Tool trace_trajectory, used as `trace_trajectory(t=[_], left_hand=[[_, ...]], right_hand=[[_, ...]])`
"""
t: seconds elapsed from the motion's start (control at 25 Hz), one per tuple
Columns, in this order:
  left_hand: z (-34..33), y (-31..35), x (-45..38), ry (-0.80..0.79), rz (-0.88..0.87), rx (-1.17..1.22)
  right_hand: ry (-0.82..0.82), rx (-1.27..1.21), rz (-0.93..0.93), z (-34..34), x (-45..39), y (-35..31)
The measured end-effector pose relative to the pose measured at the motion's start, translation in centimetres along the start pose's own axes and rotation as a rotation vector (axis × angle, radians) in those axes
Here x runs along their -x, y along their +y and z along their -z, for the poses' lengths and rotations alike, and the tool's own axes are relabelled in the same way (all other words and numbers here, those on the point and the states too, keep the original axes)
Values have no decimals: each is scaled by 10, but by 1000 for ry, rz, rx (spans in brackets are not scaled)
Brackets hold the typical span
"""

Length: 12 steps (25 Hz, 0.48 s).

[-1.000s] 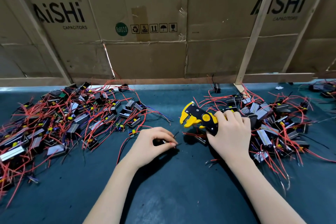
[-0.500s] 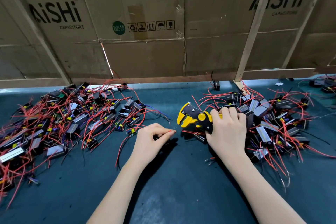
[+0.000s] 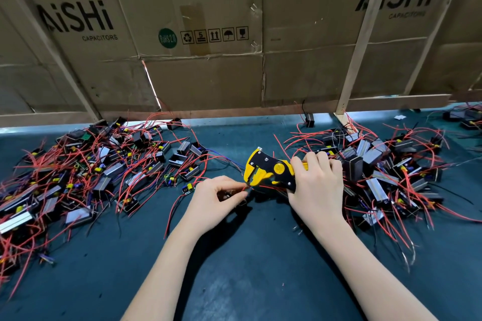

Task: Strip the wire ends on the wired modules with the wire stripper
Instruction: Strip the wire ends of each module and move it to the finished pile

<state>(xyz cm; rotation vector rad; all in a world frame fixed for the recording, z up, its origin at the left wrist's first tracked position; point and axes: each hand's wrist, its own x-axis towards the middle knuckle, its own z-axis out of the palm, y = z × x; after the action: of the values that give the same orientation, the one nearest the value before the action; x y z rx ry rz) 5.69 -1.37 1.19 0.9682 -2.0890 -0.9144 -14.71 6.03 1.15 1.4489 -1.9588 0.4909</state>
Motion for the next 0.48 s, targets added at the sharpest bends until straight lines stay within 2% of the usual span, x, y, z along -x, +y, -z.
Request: trace_trajectory(t=[0.08,0.48], left_hand=[[7,-1,-1,-59,-6,24],[-16,3,-1,163,86,-18]], right_hand=[[-2,5,-2,-1,1,1],[0,-2,-64,-2,2,-3]])
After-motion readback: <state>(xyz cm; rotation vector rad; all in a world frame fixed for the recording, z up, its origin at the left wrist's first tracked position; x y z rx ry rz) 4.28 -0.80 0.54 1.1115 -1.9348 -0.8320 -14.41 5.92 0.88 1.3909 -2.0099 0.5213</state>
